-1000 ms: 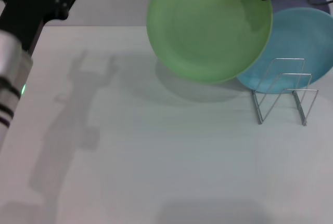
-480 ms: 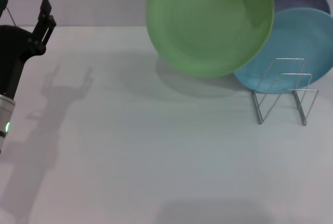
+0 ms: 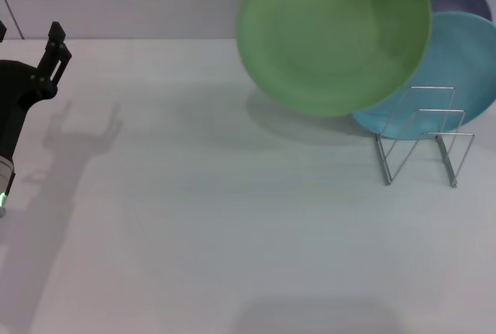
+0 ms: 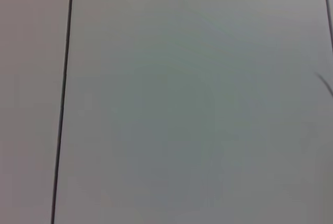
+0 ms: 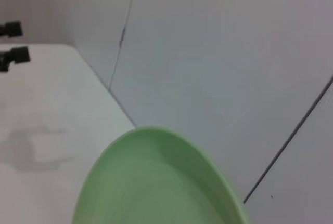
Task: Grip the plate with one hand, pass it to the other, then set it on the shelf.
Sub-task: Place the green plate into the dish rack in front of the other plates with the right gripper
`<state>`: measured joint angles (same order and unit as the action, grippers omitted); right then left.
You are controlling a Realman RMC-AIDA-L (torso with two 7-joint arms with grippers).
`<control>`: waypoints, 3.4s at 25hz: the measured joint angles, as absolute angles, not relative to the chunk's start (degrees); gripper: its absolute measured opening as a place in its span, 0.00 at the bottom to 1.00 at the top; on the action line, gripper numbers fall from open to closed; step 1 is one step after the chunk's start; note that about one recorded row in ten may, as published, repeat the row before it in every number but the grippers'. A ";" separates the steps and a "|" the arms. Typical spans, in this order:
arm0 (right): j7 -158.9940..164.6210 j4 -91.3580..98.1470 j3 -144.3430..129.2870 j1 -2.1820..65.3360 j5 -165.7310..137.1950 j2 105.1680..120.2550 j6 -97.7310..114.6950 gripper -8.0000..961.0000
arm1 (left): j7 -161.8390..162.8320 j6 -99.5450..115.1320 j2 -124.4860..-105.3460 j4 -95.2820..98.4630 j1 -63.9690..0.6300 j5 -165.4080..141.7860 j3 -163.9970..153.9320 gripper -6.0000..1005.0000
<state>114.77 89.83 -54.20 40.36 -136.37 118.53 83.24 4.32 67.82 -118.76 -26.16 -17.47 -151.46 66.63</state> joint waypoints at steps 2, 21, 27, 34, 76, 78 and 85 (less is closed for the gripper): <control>112.85 91.21 -53.74 39.64 -136.39 118.70 83.80 0.09 | 4.35 67.84 -118.80 -25.82 -17.43 -151.18 66.59 0.81; 107.31 97.98 -50.36 37.77 -137.34 118.91 90.74 0.09 | 4.46 65.18 -119.09 -25.13 -16.78 -149.58 65.26 0.81; 103.27 98.49 -50.10 37.18 -137.20 118.92 91.99 0.10 | 4.58 64.06 -119.09 -25.19 -16.84 -149.58 64.82 0.81; 100.31 99.57 -49.11 36.50 -137.18 119.00 92.51 0.12 | 5.68 62.41 -119.09 -25.54 -17.20 -148.94 64.17 0.81; 93.64 104.72 -39.81 32.36 -138.68 119.07 99.62 0.21 | 5.89 57.97 -119.09 -26.70 -20.66 -148.72 61.61 0.81; 93.16 104.72 -39.48 32.06 -138.68 119.11 99.64 0.22 | 5.89 57.83 -119.09 -26.72 -20.67 -148.71 61.61 0.81; 91.25 102.76 -38.97 31.01 -138.71 119.37 99.15 0.23 | 5.89 57.01 -119.09 -26.90 -21.27 -148.71 61.26 0.81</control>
